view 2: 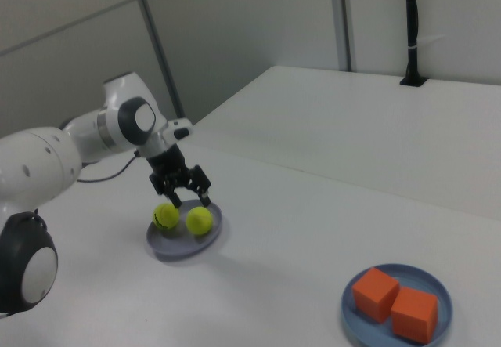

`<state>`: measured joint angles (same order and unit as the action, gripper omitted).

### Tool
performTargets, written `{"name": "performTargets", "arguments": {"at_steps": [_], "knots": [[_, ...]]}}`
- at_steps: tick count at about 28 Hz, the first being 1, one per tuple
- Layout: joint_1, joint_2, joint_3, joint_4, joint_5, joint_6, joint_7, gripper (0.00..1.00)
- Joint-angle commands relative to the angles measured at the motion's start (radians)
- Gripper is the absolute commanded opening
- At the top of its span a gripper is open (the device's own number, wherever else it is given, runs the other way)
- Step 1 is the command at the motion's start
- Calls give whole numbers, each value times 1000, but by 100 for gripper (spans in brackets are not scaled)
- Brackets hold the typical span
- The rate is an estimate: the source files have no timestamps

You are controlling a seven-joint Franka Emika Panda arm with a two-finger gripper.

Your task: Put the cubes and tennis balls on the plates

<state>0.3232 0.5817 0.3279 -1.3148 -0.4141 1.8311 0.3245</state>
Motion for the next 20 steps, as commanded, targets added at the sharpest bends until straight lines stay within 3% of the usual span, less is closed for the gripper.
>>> {"name": "performTargets", "arguments": {"at_steps": [1,5,6,11,17,20], "knots": [[-93,-134,-4,-32,86,11,-37,100],[-141,-175,-10,-31,135,7,-44,100],[-179,-192,-10,-34,142,2,-44,100],[-271,-207,-10,-35,146,-24,-42,100],[-378,-272,-20,-34,149,-198,-106,100],[-392,-315,-41,-34,169,-306,-159,100]]}}
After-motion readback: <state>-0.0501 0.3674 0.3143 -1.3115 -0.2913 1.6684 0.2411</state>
